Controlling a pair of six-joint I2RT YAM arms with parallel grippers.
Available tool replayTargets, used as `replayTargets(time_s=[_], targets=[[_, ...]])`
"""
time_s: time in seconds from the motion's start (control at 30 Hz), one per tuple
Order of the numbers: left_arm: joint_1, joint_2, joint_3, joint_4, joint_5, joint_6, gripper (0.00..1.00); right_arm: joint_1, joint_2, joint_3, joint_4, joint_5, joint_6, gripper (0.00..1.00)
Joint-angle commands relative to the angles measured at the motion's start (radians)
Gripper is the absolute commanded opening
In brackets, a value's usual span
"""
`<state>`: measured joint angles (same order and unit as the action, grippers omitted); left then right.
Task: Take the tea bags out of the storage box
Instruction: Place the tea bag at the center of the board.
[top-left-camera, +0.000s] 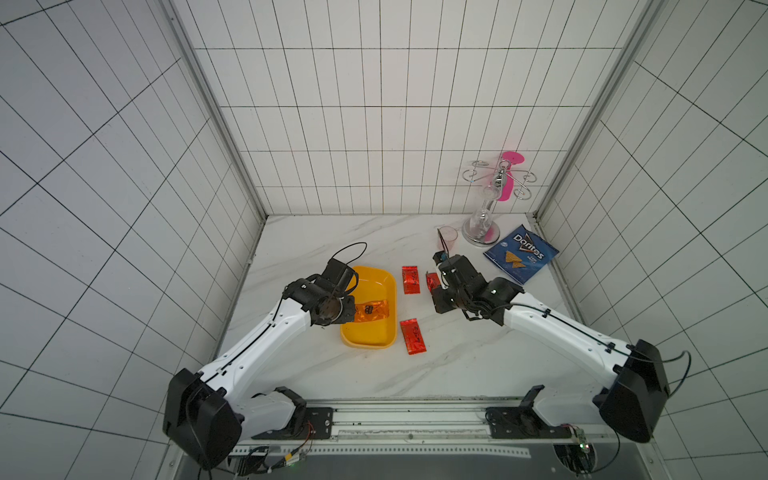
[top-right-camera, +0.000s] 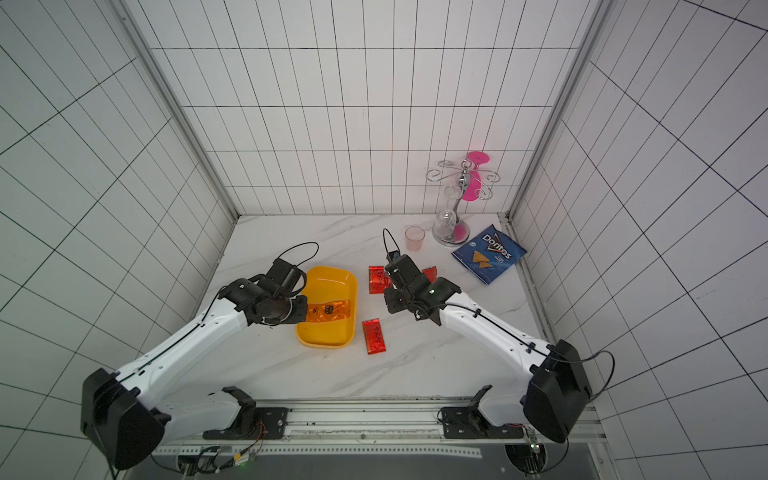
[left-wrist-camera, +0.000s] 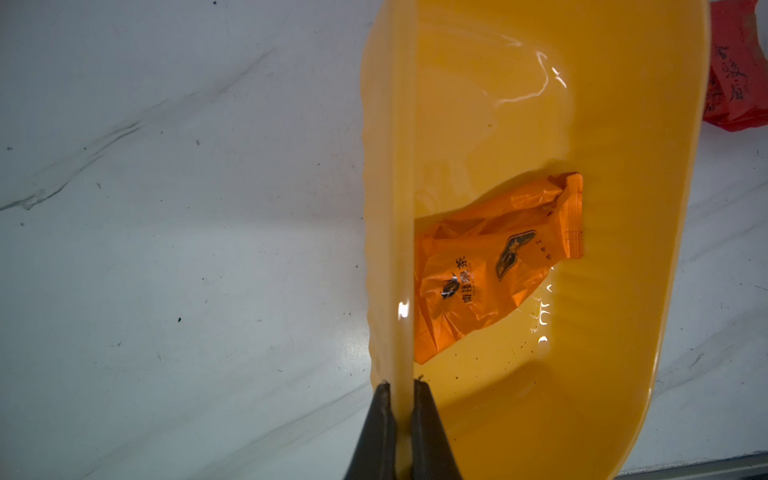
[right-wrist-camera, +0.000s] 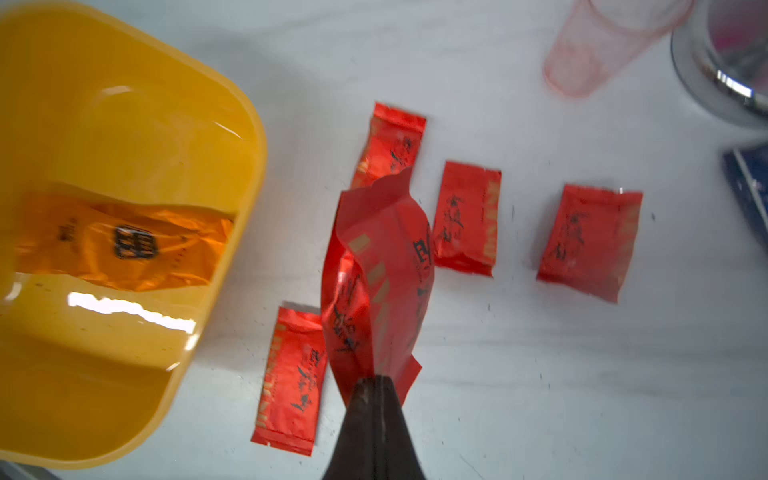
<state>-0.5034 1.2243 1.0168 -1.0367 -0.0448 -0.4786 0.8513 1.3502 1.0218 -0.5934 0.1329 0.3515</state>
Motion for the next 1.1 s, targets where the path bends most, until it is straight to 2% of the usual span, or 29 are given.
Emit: replayTargets(time_s=[0.0, 0.13, 0.43, 0.47, 0.53, 0.63, 0.67, 0.8, 0.87, 0.97, 1.07], targets=[[-0.004, -0.010, 0.014, 0.016, -0.001, 0.000, 0.00, 0.023, 0.000, -0.104, -0.110, 0.055, 0.139, 0.00], [-0.004, -0.010, 0.013, 0.018, 0.002, 0.001, 0.00, 0.082, 0.011, -0.152, -0.093, 0.058, 0.185, 0.00], [-0.006, -0.006, 0.012, 0.018, 0.005, 0.001, 0.00, 0.102, 0.094, -0.138, -0.074, 0.067, 0.225, 0.00], [-0.006, -0.006, 0.012, 0.018, 0.005, 0.001, 0.00, 0.107, 0.097, -0.140, -0.070, 0.067, 0.225, 0.05], [-0.006, -0.005, 0.012, 0.018, 0.007, 0.003, 0.00, 0.115, 0.105, -0.136, -0.065, 0.044, 0.218, 0.22], [-0.004, -0.001, 0.013, 0.019, 0.010, 0.002, 0.00, 0.125, 0.091, -0.109, -0.065, 0.000, 0.187, 0.38], [-0.005, -0.002, 0.013, 0.020, 0.011, 0.004, 0.00, 0.124, 0.080, -0.097, -0.066, -0.011, 0.173, 0.40], [-0.006, -0.004, 0.012, 0.019, 0.019, 0.006, 0.00, 0.124, -0.026, -0.020, -0.036, -0.102, 0.007, 0.41], [-0.005, -0.009, 0.011, 0.022, 0.028, 0.008, 0.00, 0.125, -0.073, -0.014, 0.039, -0.172, -0.100, 0.41], [-0.006, -0.018, 0.008, 0.031, 0.053, 0.017, 0.00, 0.124, -0.094, -0.040, 0.218, -0.401, -0.275, 0.42], [-0.005, -0.023, 0.006, 0.033, 0.061, 0.019, 0.00, 0.124, -0.053, 0.007, 0.303, -0.539, -0.371, 0.48]])
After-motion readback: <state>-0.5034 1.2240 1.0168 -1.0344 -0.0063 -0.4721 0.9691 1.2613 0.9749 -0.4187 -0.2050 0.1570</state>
